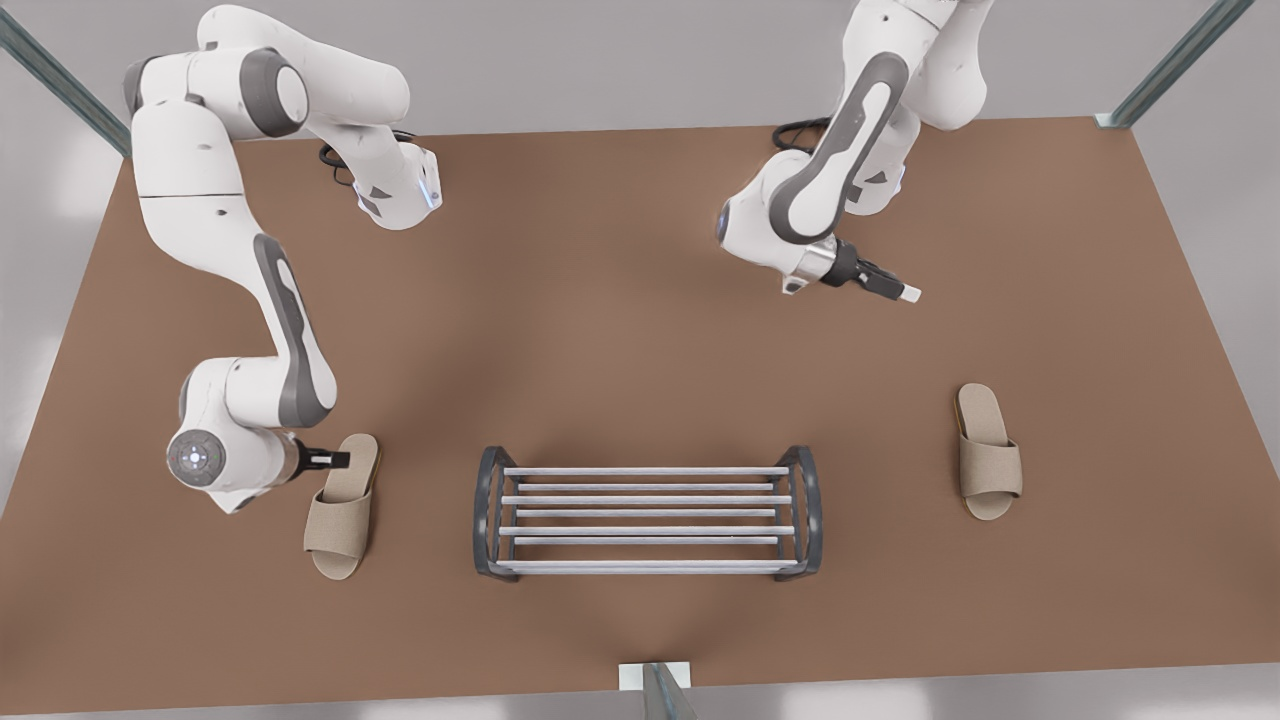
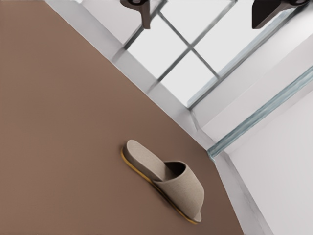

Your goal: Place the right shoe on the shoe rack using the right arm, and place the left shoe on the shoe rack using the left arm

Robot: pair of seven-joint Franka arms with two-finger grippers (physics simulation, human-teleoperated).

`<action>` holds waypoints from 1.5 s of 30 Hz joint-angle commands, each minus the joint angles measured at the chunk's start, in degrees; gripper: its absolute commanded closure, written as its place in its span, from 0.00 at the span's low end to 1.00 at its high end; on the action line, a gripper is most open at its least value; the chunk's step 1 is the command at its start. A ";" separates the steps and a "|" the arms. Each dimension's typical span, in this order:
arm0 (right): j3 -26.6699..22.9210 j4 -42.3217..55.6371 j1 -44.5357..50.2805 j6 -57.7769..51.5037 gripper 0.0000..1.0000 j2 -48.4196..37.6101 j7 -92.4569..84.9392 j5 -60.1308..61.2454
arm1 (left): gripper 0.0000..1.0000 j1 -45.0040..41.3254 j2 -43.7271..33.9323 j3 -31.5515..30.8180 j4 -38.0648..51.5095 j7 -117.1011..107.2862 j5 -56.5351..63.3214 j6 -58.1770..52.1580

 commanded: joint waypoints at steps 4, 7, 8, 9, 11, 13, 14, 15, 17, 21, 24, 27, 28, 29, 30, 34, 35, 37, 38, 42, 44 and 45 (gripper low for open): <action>9.44 -14.81 -10.34 28.98 0.00 -2.90 -6.94 0.20 | 0.00 5.65 4.98 20.69 -6.52 -133.05 66.69 60.72; 10.67 -18.07 -11.75 33.74 0.00 -3.79 -6.85 0.20 | 0.00 6.98 5.07 20.60 -6.43 -166.38 89.05 64.95; 12.16 -18.07 -12.89 33.74 0.00 -3.79 -6.85 0.20 | 0.00 6.98 5.24 20.60 -6.52 -173.05 89.05 64.95; 12.43 -17.98 -12.98 33.56 0.00 -4.14 -6.85 0.20 | 0.00 6.98 5.77 20.60 -6.44 -183.60 89.05 64.95; 12.43 -17.72 -12.72 33.30 0.00 -4.31 -6.85 0.20 | 0.00 7.60 7.00 20.69 -6.43 -198.81 88.96 64.86; 12.34 -14.03 -12.45 29.35 0.00 -3.79 -6.41 0.20 | 0.00 11.29 8.85 20.69 -6.26 -209.53 88.87 64.86; 12.34 -13.94 -12.45 29.26 0.00 -3.70 -6.32 0.20 | 0.00 12.08 9.11 20.69 -6.26 -215.16 88.96 64.86; 12.34 -14.03 -12.72 29.26 0.00 -3.70 -6.32 0.20 | 0.00 12.61 9.37 20.69 -6.26 -218.94 89.05 64.78; 12.17 -14.03 -12.98 29.08 0.00 -3.61 -6.32 0.20 | 0.00 13.75 9.90 20.69 -5.21 -227.37 89.22 64.77; 11.90 -9.47 -13.16 25.84 0.00 -0.10 -6.41 0.20 | 0.00 19.02 11.22 20.69 -4.15 -229.58 90.98 64.07; 11.90 -5.68 -12.89 22.76 0.00 1.66 -6.41 0.20 | 0.00 23.15 15.52 20.69 -1.60 -229.58 99.06 60.82; 11.82 -3.83 -12.98 20.03 0.00 3.16 -6.59 0.11 | 0.00 24.21 23.52 20.43 4.20 -229.58 102.41 58.10; 11.82 -3.83 -13.07 20.03 0.00 3.16 -6.50 0.03 | 0.00 24.21 25.72 20.42 5.43 -229.58 103.90 56.52; 11.82 -3.92 -13.24 20.03 0.00 3.07 -6.41 0.03 | 0.00 24.21 26.86 20.25 6.22 -229.58 103.99 55.81; 11.82 -4.36 -13.24 20.12 0.00 3.07 -6.41 -0.06 | 0.00 24.21 27.74 19.64 7.36 -229.58 103.99 55.55; 11.73 -5.77 -13.68 20.12 0.00 2.89 -6.32 -0.15 | 0.00 24.39 30.03 18.93 9.03 -230.02 103.81 55.55; 11.73 -5.77 -14.21 20.12 0.00 2.98 -6.41 -0.24 | 0.00 24.39 30.38 18.93 9.03 -230.37 103.81 55.46; 10.50 -6.12 -13.86 20.03 0.00 3.16 -6.41 -0.24 | 0.00 26.49 30.56 16.38 9.30 -230.37 103.81 55.20; 10.50 -5.94 -13.77 20.03 0.00 3.68 -6.41 -0.24 | 0.00 27.29 31.35 15.59 10.09 -230.37 103.81 54.67; 10.50 -5.50 -12.45 20.47 0.00 4.83 -6.15 -0.24 | 0.00 27.29 32.40 15.42 11.41 -230.37 103.73 54.67; 10.50 -4.54 -12.19 20.64 0.00 5.88 -6.50 -0.24 | 0.00 30.19 32.84 12.69 12.90 -230.37 103.90 54.67; 10.50 -2.43 -12.19 20.56 0.00 7.29 -6.67 -0.33 | 0.00 30.19 33.45 12.60 13.69 -230.37 103.90 54.67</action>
